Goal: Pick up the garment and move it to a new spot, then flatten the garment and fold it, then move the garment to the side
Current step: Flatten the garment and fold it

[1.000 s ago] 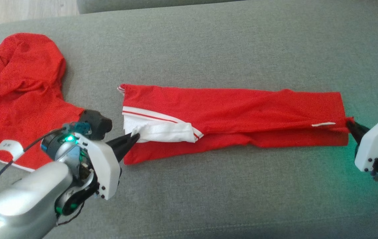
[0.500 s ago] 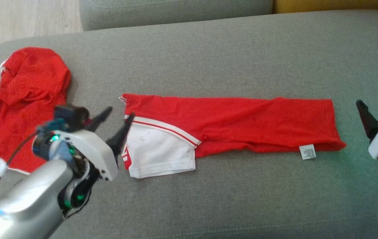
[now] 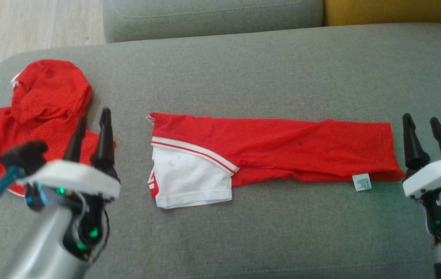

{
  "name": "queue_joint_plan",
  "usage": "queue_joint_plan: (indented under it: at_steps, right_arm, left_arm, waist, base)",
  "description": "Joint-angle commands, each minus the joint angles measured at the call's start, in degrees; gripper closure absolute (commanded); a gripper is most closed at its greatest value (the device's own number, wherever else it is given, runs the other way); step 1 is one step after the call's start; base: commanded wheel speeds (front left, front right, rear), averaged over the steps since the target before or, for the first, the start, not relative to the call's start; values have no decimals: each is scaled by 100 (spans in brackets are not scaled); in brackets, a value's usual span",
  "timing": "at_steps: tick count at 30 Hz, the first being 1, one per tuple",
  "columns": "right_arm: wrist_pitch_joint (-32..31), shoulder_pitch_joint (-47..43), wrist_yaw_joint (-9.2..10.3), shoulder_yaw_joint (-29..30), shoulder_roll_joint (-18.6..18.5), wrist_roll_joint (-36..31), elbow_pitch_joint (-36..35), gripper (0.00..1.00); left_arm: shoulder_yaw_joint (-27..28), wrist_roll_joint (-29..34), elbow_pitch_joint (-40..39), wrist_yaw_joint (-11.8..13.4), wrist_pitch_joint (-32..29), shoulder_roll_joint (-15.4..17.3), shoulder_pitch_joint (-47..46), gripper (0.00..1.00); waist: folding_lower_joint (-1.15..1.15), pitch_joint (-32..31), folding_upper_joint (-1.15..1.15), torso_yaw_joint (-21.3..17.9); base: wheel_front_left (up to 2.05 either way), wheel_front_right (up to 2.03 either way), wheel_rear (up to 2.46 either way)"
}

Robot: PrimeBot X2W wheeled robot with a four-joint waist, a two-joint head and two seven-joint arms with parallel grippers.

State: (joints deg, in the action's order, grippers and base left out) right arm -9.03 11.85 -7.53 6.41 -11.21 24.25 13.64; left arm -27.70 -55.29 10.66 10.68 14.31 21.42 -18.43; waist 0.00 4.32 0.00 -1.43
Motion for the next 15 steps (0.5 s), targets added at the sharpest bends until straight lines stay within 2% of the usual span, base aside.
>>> queue_joint_plan:
  at_steps: [1, 7, 15]
  right_arm:
    - [141, 83, 4, -53, -17, -51, -199, 0]
    - [335, 155, 4, 16, 72, -149, 128, 0]
    - [-10, 406, 4, 495, 224, -564, 1075, 0]
  left_arm:
    - [445, 239, -202, -120, 67, -37, 29, 0]
    - [777, 1059, -116, -583, 68, -473, 528, 0]
    - [745, 1545, 216, -975, 68, -785, 613, 0]
  waist:
    - [0, 24, 0, 16]
    - [0, 107, 0, 86]
    - [0, 249, 0, 206]
  base:
    - [0, 0, 0]
    - [0, 0, 0]
    - [0, 0, 0]
